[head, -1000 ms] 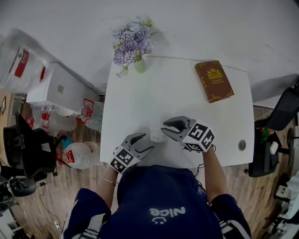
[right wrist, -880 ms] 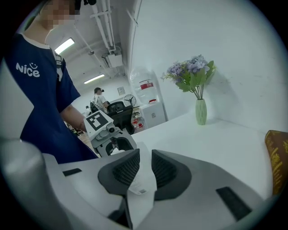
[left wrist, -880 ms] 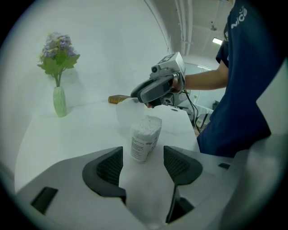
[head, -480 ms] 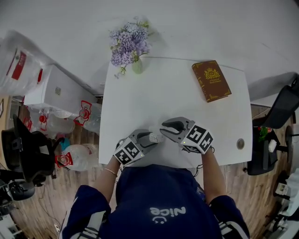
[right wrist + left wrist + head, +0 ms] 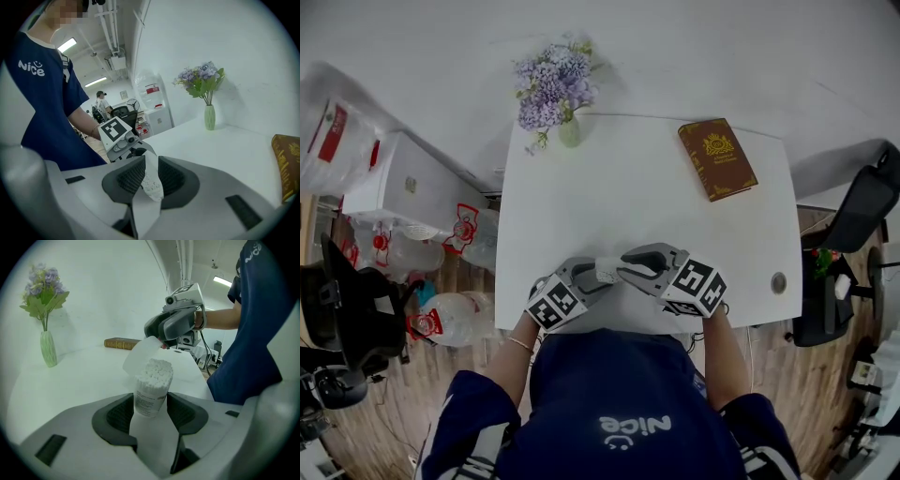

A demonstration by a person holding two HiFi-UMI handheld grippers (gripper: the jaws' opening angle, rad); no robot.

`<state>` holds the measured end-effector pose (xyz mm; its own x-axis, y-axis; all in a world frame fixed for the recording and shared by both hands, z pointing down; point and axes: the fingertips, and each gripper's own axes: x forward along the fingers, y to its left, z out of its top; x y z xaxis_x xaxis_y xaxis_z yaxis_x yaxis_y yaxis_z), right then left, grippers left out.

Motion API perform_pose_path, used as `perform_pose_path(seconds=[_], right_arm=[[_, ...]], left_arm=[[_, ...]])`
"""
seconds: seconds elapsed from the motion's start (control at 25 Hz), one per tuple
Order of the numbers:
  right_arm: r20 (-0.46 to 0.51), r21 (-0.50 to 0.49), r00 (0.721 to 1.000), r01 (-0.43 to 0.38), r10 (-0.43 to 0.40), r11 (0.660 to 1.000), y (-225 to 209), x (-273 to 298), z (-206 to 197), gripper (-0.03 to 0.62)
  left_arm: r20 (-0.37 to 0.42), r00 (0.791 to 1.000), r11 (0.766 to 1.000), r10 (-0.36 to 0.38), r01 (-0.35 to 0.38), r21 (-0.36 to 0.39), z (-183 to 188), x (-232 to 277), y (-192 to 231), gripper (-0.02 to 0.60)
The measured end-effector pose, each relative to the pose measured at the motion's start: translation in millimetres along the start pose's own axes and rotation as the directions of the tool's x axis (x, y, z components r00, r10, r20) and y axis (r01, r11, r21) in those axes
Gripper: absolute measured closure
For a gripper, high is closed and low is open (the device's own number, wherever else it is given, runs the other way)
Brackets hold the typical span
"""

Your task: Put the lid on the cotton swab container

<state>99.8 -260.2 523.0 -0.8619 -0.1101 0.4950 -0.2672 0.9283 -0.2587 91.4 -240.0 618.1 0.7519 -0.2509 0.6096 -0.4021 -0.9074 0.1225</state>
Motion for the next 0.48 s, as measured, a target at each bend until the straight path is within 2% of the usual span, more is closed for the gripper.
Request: perform_pose_path(seconds=[0.24, 0.48], right_arm=[[0.006, 0.021, 1.000, -0.003, 0.003, 1.000, 13.7, 6.6, -5.3, 0.491], [0.006, 0.065, 0.999, 0.051, -0.051, 0.997, 14.0, 9.3, -13.1, 0.520]], left_arm=[[0.004, 1.000, 1.000, 0.007, -0.007, -0.001, -0.9, -0.1, 0.6, 0.342], [-0.001, 1.000, 1.000, 0.019, -0.019, 0.011, -0.8, -0.2, -0.3, 0.342]])
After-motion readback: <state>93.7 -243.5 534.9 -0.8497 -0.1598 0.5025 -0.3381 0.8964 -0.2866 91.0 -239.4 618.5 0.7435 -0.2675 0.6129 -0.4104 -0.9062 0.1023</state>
